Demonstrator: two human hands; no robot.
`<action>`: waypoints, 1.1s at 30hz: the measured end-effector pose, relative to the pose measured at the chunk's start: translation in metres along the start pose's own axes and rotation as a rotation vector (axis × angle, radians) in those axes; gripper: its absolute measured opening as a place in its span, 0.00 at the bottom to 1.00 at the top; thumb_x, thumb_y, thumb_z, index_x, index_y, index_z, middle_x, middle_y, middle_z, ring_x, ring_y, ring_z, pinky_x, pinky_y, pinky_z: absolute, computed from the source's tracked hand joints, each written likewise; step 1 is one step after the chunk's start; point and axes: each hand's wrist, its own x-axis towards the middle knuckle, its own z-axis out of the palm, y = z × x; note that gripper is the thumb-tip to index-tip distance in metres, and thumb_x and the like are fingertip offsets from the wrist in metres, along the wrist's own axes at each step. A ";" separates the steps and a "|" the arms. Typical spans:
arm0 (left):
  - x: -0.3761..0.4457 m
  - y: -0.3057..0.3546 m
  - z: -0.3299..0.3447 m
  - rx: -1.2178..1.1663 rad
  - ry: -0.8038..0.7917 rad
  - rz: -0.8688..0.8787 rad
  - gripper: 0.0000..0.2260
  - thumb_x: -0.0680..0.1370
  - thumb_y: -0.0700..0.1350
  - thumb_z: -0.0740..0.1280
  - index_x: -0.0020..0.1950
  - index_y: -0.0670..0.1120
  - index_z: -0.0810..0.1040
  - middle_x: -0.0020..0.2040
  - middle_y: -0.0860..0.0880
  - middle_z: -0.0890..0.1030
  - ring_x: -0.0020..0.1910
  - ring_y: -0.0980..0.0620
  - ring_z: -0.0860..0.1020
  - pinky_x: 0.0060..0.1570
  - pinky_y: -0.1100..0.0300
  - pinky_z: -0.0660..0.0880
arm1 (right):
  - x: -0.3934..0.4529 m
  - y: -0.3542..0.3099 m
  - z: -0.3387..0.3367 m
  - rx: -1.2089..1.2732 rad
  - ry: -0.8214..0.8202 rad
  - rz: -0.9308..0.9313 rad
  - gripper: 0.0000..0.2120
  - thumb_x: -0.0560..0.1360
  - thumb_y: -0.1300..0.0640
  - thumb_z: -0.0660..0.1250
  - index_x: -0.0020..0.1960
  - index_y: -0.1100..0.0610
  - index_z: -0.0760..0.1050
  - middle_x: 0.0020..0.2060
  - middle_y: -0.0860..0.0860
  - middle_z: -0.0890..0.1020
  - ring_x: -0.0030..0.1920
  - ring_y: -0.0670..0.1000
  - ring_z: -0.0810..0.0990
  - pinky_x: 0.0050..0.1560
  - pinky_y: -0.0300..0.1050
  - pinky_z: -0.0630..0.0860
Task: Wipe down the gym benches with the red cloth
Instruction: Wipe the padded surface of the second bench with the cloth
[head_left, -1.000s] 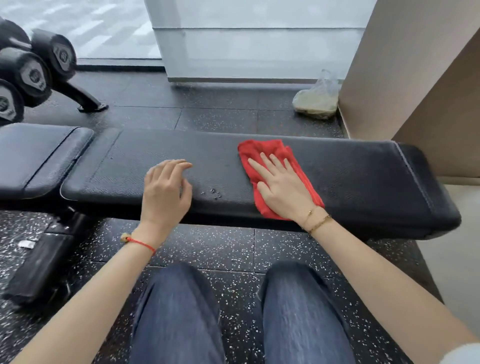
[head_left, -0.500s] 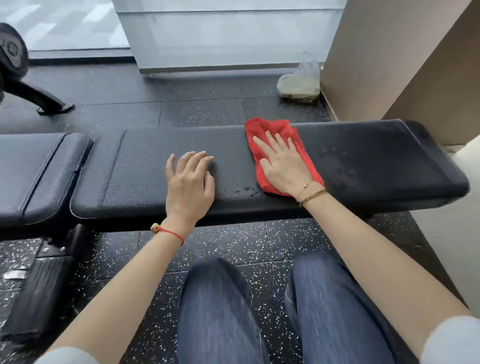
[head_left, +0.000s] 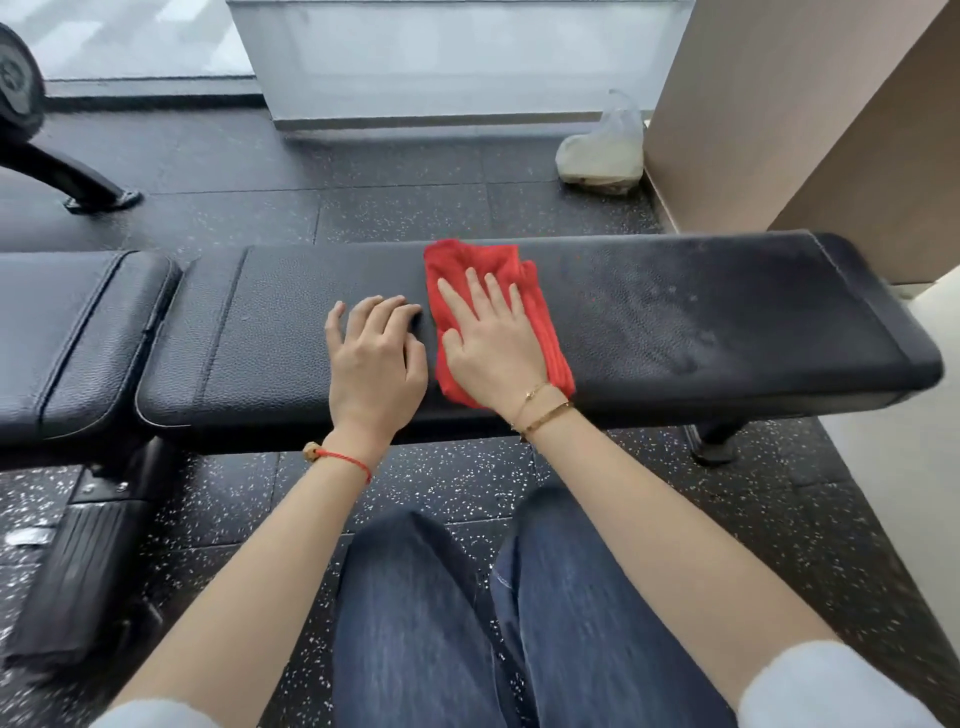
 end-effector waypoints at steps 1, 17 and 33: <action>0.000 0.000 0.000 0.000 0.001 0.002 0.19 0.78 0.46 0.55 0.63 0.47 0.79 0.65 0.50 0.79 0.68 0.48 0.73 0.75 0.43 0.57 | -0.009 -0.004 0.001 0.010 0.004 -0.045 0.28 0.80 0.50 0.52 0.79 0.48 0.52 0.79 0.55 0.54 0.79 0.55 0.51 0.78 0.53 0.43; 0.001 0.000 -0.001 -0.028 0.021 0.007 0.15 0.77 0.46 0.58 0.60 0.48 0.79 0.62 0.51 0.80 0.66 0.49 0.74 0.74 0.44 0.58 | -0.013 0.042 -0.010 0.013 0.012 -0.077 0.28 0.79 0.50 0.54 0.79 0.48 0.55 0.78 0.54 0.56 0.78 0.54 0.54 0.78 0.52 0.44; -0.001 0.004 -0.002 -0.017 0.007 -0.001 0.14 0.77 0.46 0.60 0.61 0.48 0.78 0.63 0.50 0.79 0.65 0.49 0.74 0.75 0.44 0.58 | -0.045 0.094 -0.018 0.040 0.021 -0.013 0.28 0.79 0.50 0.53 0.79 0.47 0.55 0.78 0.53 0.57 0.78 0.54 0.54 0.78 0.52 0.44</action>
